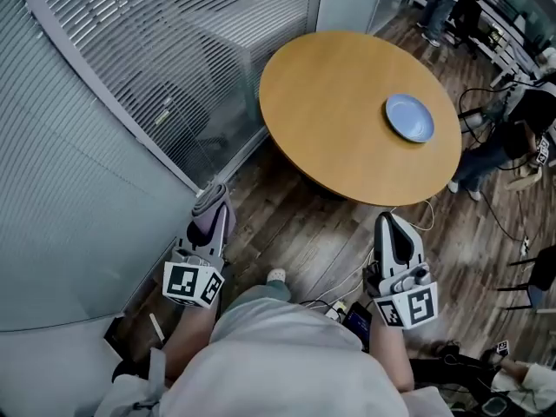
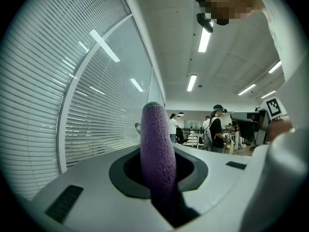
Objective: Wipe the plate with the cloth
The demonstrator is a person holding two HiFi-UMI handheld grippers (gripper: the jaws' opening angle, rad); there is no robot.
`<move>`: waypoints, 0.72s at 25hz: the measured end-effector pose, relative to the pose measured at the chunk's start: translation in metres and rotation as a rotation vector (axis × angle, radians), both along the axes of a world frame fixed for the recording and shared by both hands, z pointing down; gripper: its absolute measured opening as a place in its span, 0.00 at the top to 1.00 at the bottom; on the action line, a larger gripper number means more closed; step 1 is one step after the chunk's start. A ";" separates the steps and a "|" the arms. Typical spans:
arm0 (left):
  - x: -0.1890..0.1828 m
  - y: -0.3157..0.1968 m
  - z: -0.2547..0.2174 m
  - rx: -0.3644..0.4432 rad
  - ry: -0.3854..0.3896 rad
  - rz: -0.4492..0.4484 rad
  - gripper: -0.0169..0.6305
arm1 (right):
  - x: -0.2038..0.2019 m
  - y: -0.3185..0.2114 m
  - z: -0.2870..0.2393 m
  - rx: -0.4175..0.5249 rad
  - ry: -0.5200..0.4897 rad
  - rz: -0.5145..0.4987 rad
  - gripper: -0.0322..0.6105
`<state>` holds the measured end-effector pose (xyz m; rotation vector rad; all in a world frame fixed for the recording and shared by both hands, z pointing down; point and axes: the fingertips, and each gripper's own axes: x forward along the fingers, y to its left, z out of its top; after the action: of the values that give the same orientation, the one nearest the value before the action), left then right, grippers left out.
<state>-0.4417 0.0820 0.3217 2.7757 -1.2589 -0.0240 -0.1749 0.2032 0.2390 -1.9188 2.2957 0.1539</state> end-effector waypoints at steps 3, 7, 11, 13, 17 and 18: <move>0.008 -0.029 0.003 0.002 0.007 0.026 0.84 | 0.004 -0.022 0.002 -0.001 0.005 0.022 0.92; 0.022 -0.057 0.018 -0.004 0.006 0.061 0.84 | 0.014 -0.040 0.008 0.011 0.010 0.055 0.92; 0.040 -0.077 0.016 0.010 0.007 0.096 0.84 | 0.028 -0.048 0.012 0.010 0.009 0.091 0.92; 0.042 -0.084 0.016 0.014 0.006 0.106 0.84 | 0.030 -0.053 0.015 0.003 0.004 0.105 0.92; 0.040 -0.094 0.019 0.001 0.007 0.106 0.84 | 0.030 -0.062 0.016 -0.007 0.008 0.114 0.92; 0.040 -0.096 0.021 -0.002 0.007 0.107 0.84 | 0.032 -0.064 0.017 -0.008 0.011 0.115 0.92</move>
<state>-0.4014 -0.0139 0.3430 2.8342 -1.1067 -0.0241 -0.1434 0.1392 0.2555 -2.0600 2.1956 0.1681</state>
